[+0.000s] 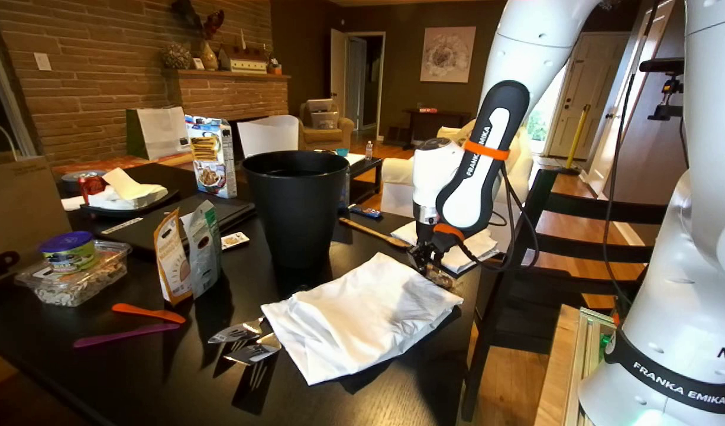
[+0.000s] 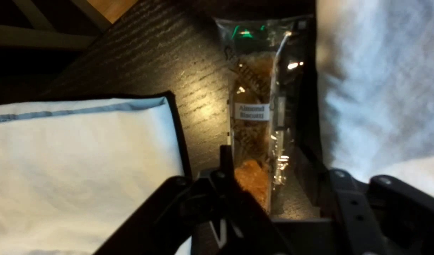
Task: Unfold the white cloth on the left, remove the brown object in a plastic wrapping from the white cloth and put it on the table
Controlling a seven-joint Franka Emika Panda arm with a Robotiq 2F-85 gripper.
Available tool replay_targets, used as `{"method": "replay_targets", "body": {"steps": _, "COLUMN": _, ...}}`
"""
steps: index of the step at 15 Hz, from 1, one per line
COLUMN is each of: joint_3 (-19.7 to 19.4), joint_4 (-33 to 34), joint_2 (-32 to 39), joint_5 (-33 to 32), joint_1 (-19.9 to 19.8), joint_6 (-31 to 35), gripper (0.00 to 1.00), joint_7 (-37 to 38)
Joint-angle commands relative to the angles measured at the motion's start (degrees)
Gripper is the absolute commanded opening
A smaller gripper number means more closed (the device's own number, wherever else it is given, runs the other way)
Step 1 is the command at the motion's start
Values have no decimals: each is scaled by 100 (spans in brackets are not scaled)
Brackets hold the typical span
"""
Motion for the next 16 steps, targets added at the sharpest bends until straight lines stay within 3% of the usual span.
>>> {"method": "replay_targets", "body": {"steps": 1, "joint_3": -204, "joint_4": -66, "joint_2": -272, "joint_5": 158, "joint_1": 278, "joint_6": 5, "gripper": 81, "joint_7": -197}}
{"method": "replay_targets", "body": {"steps": 4, "joint_3": -301, "joint_4": -199, "joint_2": -796, "joint_5": -30, "joint_1": 495, "joint_6": -155, "gripper": 99, "joint_7": -194}}
{"method": "replay_targets", "body": {"steps": 7, "joint_3": -107, "joint_4": -231, "joint_2": -1394, "joint_5": -156, "joint_1": 515, "joint_6": -735, "gripper": 100, "joint_7": -191}}
{"method": "replay_targets", "body": {"steps": 16, "joint_3": 1376, "joint_4": 111, "joint_2": -2512, "joint_5": -366, "joint_1": -269, "joint_6": -3009, "gripper": 100, "joint_7": 392}}
